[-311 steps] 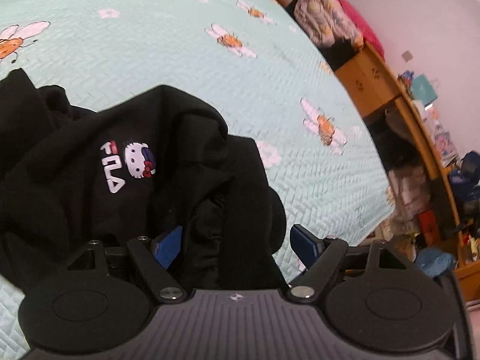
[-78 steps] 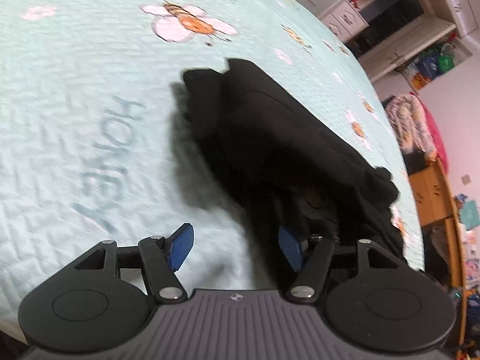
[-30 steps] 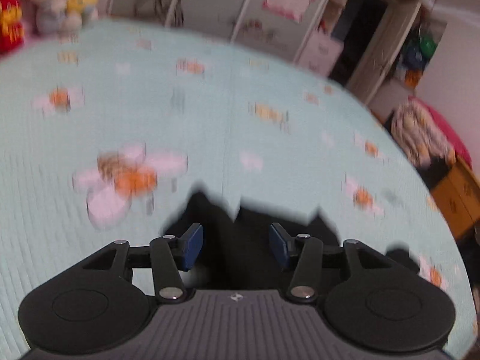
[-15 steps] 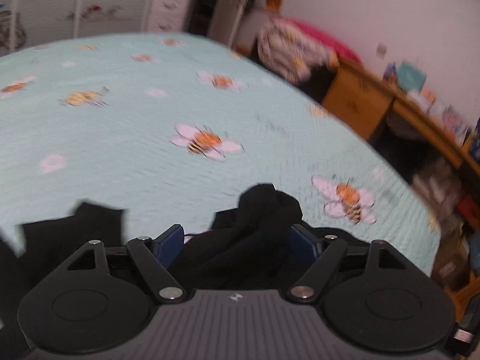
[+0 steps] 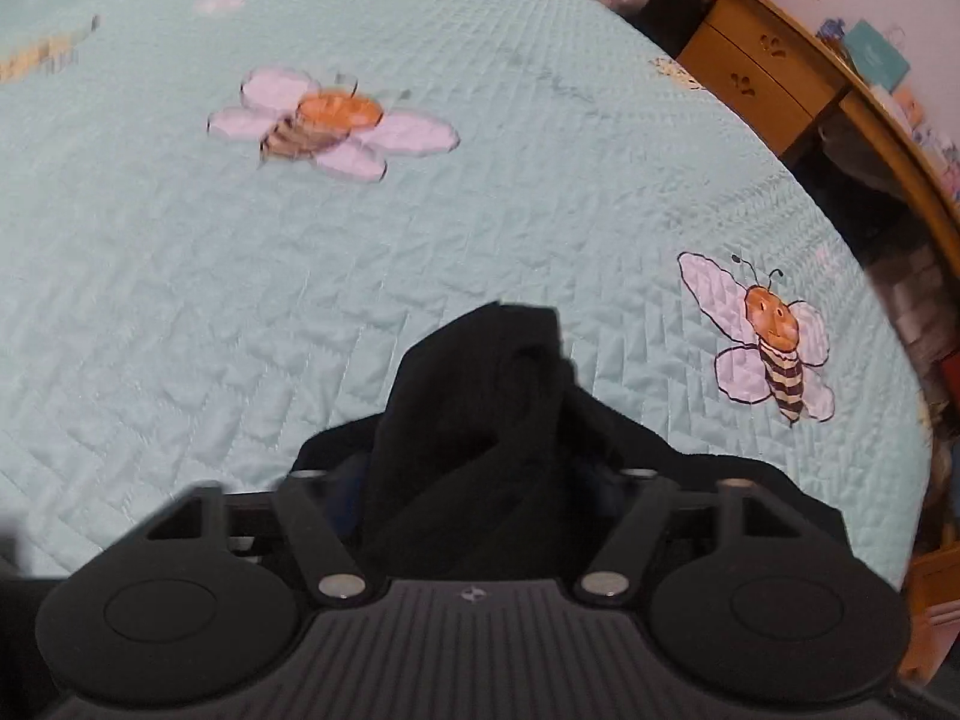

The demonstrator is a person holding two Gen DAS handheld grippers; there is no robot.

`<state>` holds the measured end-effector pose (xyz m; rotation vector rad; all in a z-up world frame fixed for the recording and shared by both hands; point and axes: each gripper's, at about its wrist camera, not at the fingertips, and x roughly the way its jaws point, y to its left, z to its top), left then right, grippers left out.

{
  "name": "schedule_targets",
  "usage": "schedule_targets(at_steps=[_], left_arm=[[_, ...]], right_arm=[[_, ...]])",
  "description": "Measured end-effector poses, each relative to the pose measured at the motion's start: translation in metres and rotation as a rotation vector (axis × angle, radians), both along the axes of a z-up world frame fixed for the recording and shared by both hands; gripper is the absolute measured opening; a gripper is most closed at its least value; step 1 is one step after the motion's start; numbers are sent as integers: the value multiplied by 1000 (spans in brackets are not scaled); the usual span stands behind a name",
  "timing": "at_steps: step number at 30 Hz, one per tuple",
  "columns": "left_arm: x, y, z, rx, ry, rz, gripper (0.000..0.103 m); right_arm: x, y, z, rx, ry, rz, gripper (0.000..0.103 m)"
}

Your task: Fold clothes

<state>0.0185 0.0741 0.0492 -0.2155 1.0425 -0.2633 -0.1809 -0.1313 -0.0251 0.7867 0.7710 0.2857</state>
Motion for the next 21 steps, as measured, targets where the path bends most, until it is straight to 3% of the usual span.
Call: schedule_targets(at_steps=[3,7,10,15,17,21], left_arm=[[-12,-10,45,-36,-85,-26,12],[-28,-24,108,-92,-209,-61,10],[-48,-40,185,-181,-383,-90,10],[-106,-51,307,-329,-712,-131,10],[-131,-44,338,-414,-800,-132,10],[-175,-9,354,-424,-892,-69,10]], right_arm=[[4,-12,2,21,21,-8,9],[15,-36,50,-134,-95,-86,6],[34,-56,123,-291,-261,-196,6],[39,-33,288,-639,-691,-335,6],[36,-20,339,-658,-803,-365,6],[44,9,387,-552,-865,-240,6]])
